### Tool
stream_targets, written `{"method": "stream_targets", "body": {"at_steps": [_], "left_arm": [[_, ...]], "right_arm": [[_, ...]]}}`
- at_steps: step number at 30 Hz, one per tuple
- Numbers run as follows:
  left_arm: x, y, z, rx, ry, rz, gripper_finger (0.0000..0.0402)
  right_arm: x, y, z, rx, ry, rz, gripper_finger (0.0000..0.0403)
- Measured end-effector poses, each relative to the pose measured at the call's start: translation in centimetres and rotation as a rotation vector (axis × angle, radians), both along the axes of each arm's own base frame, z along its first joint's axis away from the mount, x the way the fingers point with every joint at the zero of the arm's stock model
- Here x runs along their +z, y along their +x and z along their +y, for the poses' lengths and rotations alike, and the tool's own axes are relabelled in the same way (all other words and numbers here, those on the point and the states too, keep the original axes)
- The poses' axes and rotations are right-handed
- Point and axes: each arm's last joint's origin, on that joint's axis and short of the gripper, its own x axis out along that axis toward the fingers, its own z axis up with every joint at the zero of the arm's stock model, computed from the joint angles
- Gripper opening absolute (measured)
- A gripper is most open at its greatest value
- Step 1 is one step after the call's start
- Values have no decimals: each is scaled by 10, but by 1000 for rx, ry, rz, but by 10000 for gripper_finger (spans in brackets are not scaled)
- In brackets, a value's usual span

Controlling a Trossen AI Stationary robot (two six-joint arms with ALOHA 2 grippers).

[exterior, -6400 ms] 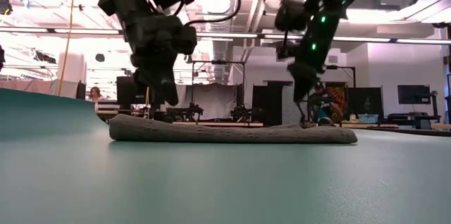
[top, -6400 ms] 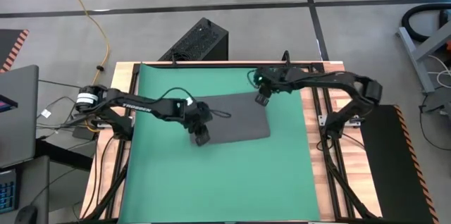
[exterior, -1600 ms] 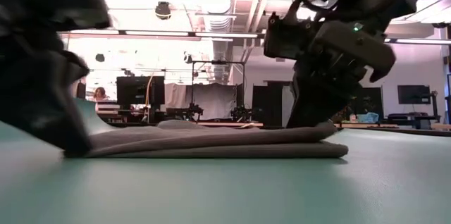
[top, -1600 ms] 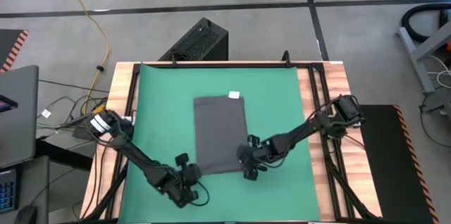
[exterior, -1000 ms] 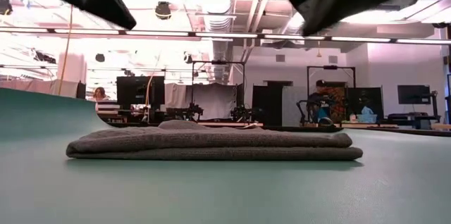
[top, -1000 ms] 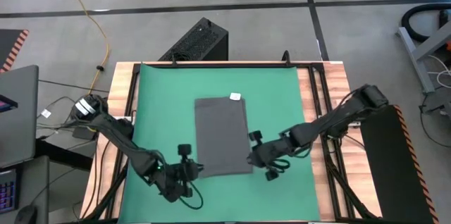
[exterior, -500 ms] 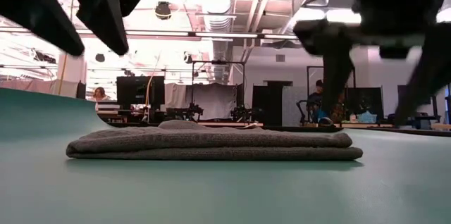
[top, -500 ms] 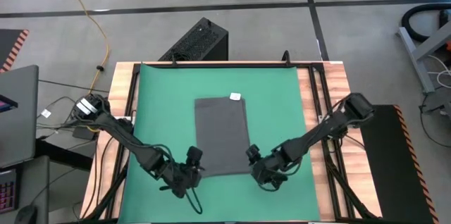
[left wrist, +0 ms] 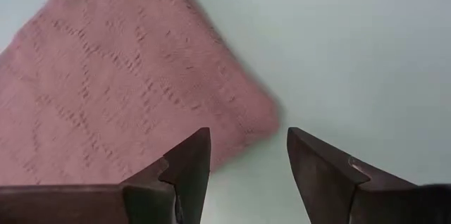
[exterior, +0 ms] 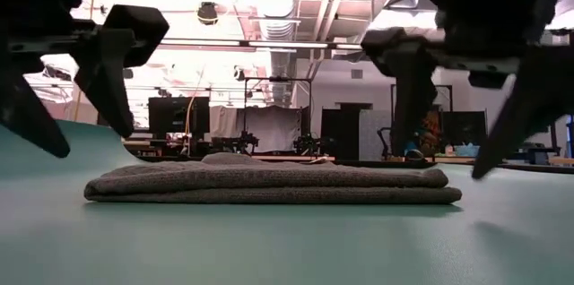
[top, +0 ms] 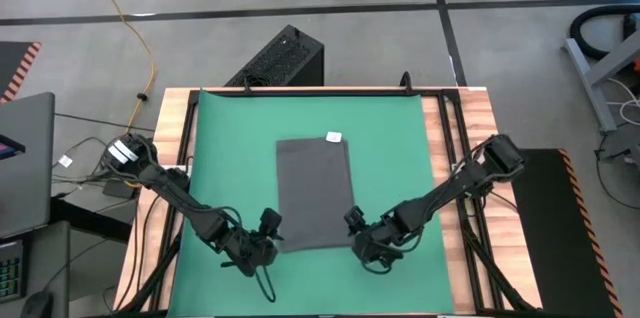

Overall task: Roll towel
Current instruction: Roll the gray towel

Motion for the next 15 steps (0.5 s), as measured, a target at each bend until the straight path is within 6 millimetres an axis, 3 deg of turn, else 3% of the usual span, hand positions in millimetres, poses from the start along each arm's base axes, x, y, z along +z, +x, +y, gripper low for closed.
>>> {"method": "stream_targets", "body": {"at_steps": [9, 15], "left_arm": [[-15, -6, 6, -53, 0, -50, 178], [-21, -5, 14, -113, 0, -60, 178]], "right_arm": [[-26, 9, 2, 7, -12, 40, 281], [-27, 12, -4, -11, 10, 51, 281]]}}
